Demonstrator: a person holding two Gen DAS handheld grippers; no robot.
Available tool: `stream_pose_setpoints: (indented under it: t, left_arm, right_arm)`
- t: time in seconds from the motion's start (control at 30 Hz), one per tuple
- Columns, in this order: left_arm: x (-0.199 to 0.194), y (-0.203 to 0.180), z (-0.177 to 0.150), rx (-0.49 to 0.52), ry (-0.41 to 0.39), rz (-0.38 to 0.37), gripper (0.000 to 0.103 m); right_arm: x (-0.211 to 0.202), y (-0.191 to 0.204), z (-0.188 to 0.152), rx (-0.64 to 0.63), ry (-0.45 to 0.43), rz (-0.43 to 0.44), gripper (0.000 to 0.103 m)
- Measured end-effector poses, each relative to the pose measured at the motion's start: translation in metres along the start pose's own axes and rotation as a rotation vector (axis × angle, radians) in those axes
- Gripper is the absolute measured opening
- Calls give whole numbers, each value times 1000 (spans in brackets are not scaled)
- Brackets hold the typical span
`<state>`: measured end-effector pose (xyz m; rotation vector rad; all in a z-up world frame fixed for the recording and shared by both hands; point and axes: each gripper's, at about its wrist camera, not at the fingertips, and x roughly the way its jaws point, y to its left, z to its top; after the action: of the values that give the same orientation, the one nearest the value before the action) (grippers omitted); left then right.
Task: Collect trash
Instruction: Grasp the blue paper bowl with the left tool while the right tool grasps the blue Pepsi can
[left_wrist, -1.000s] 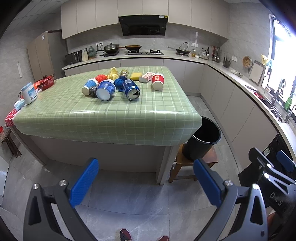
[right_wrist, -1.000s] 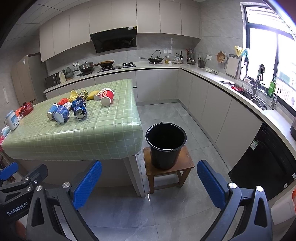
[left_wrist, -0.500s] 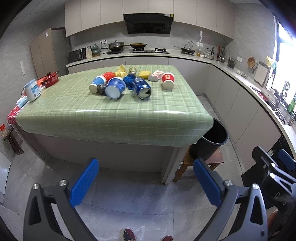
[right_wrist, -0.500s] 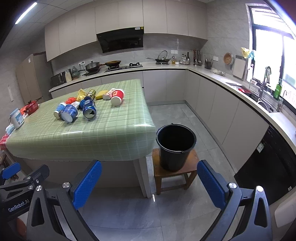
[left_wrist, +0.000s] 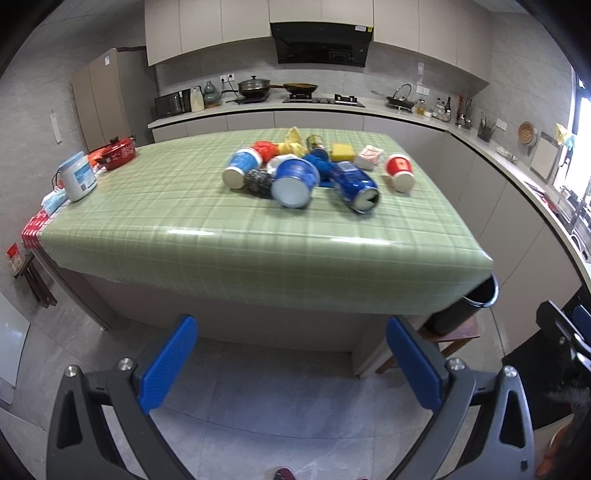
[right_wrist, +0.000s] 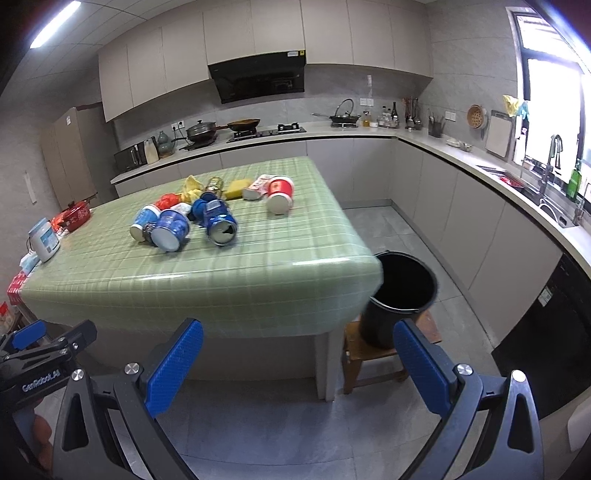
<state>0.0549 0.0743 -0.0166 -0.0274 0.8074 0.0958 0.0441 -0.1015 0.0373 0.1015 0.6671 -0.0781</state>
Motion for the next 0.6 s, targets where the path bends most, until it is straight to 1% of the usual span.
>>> stream_pose_setpoints:
  t: [0.2,0.33,0.47,0.6]
  left_arm:
    - [29,17,23,6,15,-4,103]
    - [54,23,44,-13,13,-17,103]
    - [82,20,70,-31,4,-20,103]
    - [112,14,98,-39,18,-12,103]
  right_arm:
    - [25,33,15,-7,7,16,103]
    - [52,43,30,-16,13,29,103]
    - [90,45,52,-21,15,61,103]
    - [134,46,81,-32,26,99,103]
